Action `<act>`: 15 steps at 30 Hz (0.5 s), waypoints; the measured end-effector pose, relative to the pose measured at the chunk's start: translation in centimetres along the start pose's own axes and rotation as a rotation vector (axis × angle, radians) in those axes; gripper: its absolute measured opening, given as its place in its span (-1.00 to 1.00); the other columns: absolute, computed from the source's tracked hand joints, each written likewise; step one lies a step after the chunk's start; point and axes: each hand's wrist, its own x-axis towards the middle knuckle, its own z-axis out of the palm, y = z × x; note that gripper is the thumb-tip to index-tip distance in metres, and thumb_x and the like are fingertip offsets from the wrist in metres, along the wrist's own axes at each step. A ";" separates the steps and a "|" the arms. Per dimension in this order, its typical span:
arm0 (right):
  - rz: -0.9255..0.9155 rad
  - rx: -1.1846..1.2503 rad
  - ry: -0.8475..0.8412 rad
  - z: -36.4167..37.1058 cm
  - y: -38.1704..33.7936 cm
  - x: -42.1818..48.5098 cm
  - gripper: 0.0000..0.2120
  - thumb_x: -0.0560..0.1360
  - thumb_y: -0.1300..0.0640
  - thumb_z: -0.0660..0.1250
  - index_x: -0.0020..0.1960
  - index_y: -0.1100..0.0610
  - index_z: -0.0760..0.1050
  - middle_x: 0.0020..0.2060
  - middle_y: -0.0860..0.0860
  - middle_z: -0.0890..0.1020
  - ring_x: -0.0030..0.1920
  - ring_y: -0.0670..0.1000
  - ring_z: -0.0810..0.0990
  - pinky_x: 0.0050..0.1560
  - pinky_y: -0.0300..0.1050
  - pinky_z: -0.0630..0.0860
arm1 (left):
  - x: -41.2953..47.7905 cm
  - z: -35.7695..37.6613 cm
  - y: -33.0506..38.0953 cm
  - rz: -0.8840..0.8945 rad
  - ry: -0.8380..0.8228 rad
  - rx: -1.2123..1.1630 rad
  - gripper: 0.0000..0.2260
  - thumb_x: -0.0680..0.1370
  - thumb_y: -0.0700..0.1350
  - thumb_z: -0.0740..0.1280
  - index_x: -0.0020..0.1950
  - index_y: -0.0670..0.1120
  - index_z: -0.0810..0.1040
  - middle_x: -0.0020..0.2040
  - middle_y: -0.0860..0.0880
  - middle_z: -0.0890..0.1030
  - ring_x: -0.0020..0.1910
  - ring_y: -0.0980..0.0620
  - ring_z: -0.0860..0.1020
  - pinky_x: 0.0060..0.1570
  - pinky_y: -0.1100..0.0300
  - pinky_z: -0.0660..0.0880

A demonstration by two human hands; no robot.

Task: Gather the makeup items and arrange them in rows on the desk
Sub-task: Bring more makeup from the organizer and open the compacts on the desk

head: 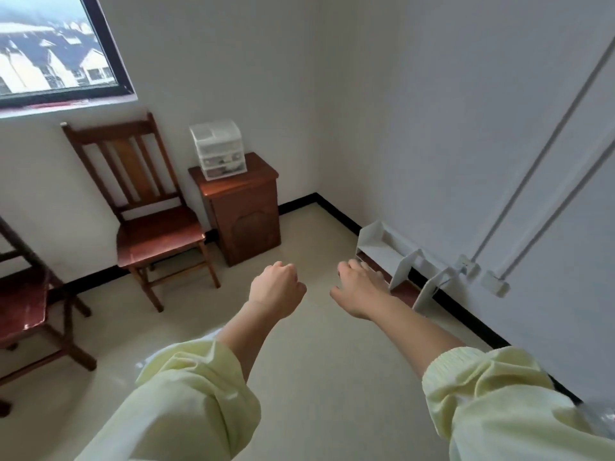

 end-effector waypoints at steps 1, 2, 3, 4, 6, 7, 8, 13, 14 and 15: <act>-0.024 -0.015 -0.001 -0.3 -0.5 2.3 -0.67 0.57 0.00 0.10 0.26 0.14 0.34 0.26 0.08 0.42 0.29 0.10 0.36 0.19 0.06 0.32 | 1.9 -0.2 -0.8 -0.018 0.019 -0.004 -0.78 0.56 -0.03 0.20 0.08 -0.13 0.50 0.05 -0.08 0.50 0.04 -0.12 0.49 -0.11 0.10 0.43; -0.047 -0.029 0.001 -0.6 -1.0 4.3 -0.68 0.58 -0.01 0.10 0.26 0.14 0.34 0.26 0.08 0.42 0.29 0.11 0.36 0.20 0.06 0.32 | 3.7 -0.4 -1.5 -0.031 0.040 -0.015 -0.78 0.57 -0.03 0.19 0.08 -0.13 0.48 0.05 -0.09 0.50 0.04 -0.12 0.49 -0.13 0.10 0.42; -0.069 -0.040 0.004 -0.8 -1.4 6.5 -0.68 0.59 -0.02 0.10 0.26 0.14 0.34 0.27 0.09 0.42 0.29 0.12 0.36 0.21 0.07 0.32 | 5.6 -0.6 -2.2 -0.043 0.063 -0.031 -0.78 0.57 -0.03 0.18 0.10 -0.13 0.46 0.04 -0.09 0.50 0.04 -0.13 0.50 -0.14 0.09 0.40; -0.086 -0.043 0.003 -0.9 -1.9 8.9 -0.67 0.59 -0.02 0.10 0.26 0.14 0.33 0.27 0.09 0.42 0.29 0.12 0.36 0.21 0.07 0.31 | 7.7 -0.7 -3.1 -0.061 0.084 -0.047 -0.78 0.57 -0.03 0.18 0.11 -0.12 0.45 0.04 -0.09 0.50 0.04 -0.13 0.50 -0.15 0.09 0.40; -0.122 -0.050 -0.003 -1.1 -3.0 14.1 -0.67 0.60 -0.03 0.10 0.28 0.13 0.32 0.28 0.09 0.41 0.30 0.12 0.36 0.22 0.08 0.31 | 11.9 -1.0 -4.9 -0.081 0.115 -0.061 -0.77 0.57 -0.03 0.19 0.16 -0.10 0.44 0.06 -0.08 0.50 0.06 -0.12 0.50 -0.14 0.08 0.41; -0.135 -0.055 0.000 -1.1 -3.6 16.6 -0.66 0.61 -0.03 0.10 0.29 0.13 0.32 0.29 0.09 0.41 0.31 0.12 0.35 0.22 0.08 0.31 | 14.0 -1.0 -5.9 -0.092 0.119 -0.057 -0.75 0.56 -0.03 0.20 0.18 -0.10 0.43 0.07 -0.08 0.50 0.08 -0.12 0.50 -0.12 0.07 0.42; -0.147 -0.061 0.001 -1.0 -4.2 19.4 -0.66 0.61 -0.02 0.10 0.30 0.13 0.31 0.29 0.09 0.41 0.31 0.12 0.35 0.23 0.08 0.31 | 16.4 -1.0 -7.1 -0.103 0.121 -0.051 -0.74 0.56 -0.03 0.20 0.20 -0.10 0.43 0.08 -0.08 0.50 0.09 -0.12 0.49 -0.10 0.06 0.43; -0.156 -0.062 -0.023 -0.9 -7.5 32.7 -0.67 0.61 -0.02 0.10 0.29 0.13 0.32 0.29 0.08 0.41 0.31 0.11 0.36 0.22 0.06 0.31 | 28.2 -0.8 -13.1 -0.138 0.139 -0.068 -0.75 0.57 -0.04 0.19 0.21 -0.10 0.44 0.11 -0.08 0.48 0.15 -0.11 0.46 -0.08 0.08 0.40; -0.158 -0.060 -0.032 -1.1 -8.2 35.6 -0.68 0.61 -0.01 0.10 0.29 0.13 0.32 0.28 0.08 0.41 0.31 0.11 0.36 0.22 0.06 0.31 | 30.7 -0.9 -14.3 -0.145 0.139 -0.069 -0.75 0.58 -0.04 0.19 0.21 -0.10 0.44 0.11 -0.08 0.47 0.15 -0.10 0.46 -0.09 0.09 0.39; -0.161 -0.065 -0.038 -1.2 -8.7 37.6 -0.68 0.61 -0.01 0.10 0.29 0.12 0.32 0.28 0.08 0.42 0.31 0.11 0.36 0.22 0.06 0.31 | 32.5 -0.9 -15.2 -0.148 0.133 -0.068 -0.75 0.58 -0.04 0.19 0.22 -0.09 0.44 0.12 -0.08 0.47 0.16 -0.10 0.45 -0.10 0.10 0.39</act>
